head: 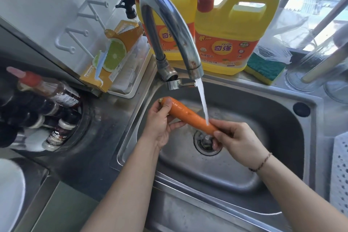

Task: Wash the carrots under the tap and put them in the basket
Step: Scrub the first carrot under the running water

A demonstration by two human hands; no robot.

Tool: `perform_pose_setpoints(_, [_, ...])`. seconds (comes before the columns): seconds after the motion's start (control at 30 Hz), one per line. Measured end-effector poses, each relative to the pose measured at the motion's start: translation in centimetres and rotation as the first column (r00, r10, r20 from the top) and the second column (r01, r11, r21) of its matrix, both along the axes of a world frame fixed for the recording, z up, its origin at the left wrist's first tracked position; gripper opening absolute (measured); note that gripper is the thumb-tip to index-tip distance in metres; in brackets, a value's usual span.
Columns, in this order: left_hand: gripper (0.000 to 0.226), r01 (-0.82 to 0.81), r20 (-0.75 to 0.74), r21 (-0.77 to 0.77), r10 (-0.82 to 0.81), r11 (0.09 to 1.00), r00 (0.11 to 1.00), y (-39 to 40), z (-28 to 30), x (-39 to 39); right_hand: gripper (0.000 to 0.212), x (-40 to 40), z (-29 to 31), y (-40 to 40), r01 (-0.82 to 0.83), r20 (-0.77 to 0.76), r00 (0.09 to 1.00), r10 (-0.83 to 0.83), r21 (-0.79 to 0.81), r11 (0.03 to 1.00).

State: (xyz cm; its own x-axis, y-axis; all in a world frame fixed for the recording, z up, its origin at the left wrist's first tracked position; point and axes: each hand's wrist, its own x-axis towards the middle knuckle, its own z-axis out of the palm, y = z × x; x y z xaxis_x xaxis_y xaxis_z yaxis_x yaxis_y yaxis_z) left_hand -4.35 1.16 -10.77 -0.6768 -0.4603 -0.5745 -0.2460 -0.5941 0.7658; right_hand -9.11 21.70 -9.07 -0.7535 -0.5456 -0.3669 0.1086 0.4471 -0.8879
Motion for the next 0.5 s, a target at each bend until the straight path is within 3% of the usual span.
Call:
perform_pose_setpoints(0.1, [0.011,0.006,0.019,-0.005,-0.006,1.000,1.000,0.4,-0.1,-0.1,0.030,0.5,0.1,-0.4,0.162,0.010,0.987,-0.162,0.018,0.987])
perform_pose_setpoints(0.23, [0.009,0.014,0.005,-0.007,-0.014,1.000,1.000,0.7,-0.2,-0.1,0.028,0.8,0.1,-1.0,0.242,0.007,0.970,-0.242,0.033,0.970])
perform_pose_setpoints(0.4, [0.008,-0.005,-0.004,0.000,0.005,1.000,1.000,0.4,-0.1,0.0,0.035,0.5,-0.1,-1.1,0.309,0.142,0.942,-0.304,-0.012,0.951])
perform_pose_setpoints(0.5, [0.008,-0.053,-0.016,0.031,0.053,0.998,0.998,0.3,0.1,0.2,0.029,0.1,-0.5,-1.8,0.386,0.239,0.901,-0.363,-0.060,0.920])
